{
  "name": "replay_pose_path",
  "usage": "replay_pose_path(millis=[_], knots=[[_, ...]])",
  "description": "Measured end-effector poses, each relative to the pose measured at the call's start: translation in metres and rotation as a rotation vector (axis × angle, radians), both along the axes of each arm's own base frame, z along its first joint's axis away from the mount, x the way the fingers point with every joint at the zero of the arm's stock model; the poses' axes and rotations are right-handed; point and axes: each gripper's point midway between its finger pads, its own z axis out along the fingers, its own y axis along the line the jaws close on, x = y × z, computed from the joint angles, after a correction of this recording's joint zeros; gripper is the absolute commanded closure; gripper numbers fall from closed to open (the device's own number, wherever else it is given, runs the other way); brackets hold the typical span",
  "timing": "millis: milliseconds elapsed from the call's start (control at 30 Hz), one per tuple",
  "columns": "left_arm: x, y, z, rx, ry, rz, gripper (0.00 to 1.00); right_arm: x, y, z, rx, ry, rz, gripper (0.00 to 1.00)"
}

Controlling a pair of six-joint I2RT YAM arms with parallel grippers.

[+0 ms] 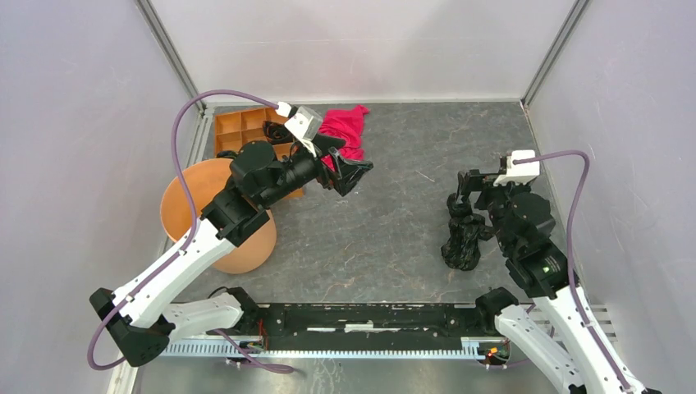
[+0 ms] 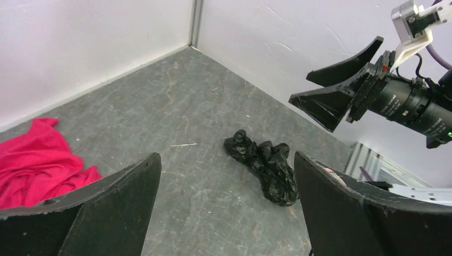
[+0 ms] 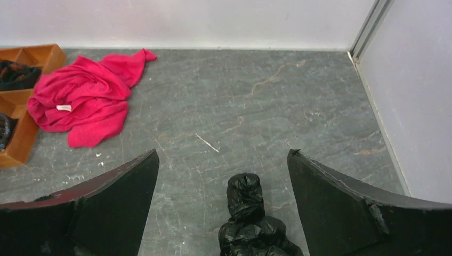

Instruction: Put the trash bags into the trash bin

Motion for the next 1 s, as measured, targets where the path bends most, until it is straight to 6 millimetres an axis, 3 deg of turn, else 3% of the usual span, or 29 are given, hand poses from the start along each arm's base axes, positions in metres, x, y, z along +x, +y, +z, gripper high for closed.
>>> replay_pose_path(millis=[233, 333, 433, 533, 600, 733, 833, 1000], knots=[[0.013, 0.009, 0.002, 0.021, -0.043, 0.086, 0.00, 0.008, 0.003, -0.028, -0.019, 0.071, -0.007, 0.02], [0.017, 0.012, 0.002, 0.034, -0.057, 0.114, 0.00, 0.014, 0.004, -0.049, -0.031, 0.124, -0.023, 0.02], [0.018, 0.013, 0.002, 0.040, -0.064, 0.124, 0.00, 0.022, 0.001, -0.085, -0.055, 0.214, -0.066, 0.02], [0.020, 0.015, 0.002, 0.042, -0.067, 0.136, 0.00, 0.028, -0.009, -0.135, -0.070, 0.353, -0.124, 0.02], [0.020, 0.015, 0.002, 0.042, -0.067, 0.139, 0.00, 0.028, -0.030, -0.171, -0.036, 0.460, -0.188, 0.02], [0.020, 0.015, 0.002, 0.042, -0.067, 0.137, 0.00, 0.012, -0.072, -0.213, 0.043, 0.577, -0.340, 0.02], [0.019, 0.014, 0.002, 0.042, -0.067, 0.135, 0.00, 0.007, -0.074, -0.222, 0.083, 0.592, -0.350, 0.02], [0.018, 0.013, 0.002, 0.041, -0.067, 0.128, 0.00, 0.009, -0.057, -0.232, 0.156, 0.592, -0.256, 0.09]])
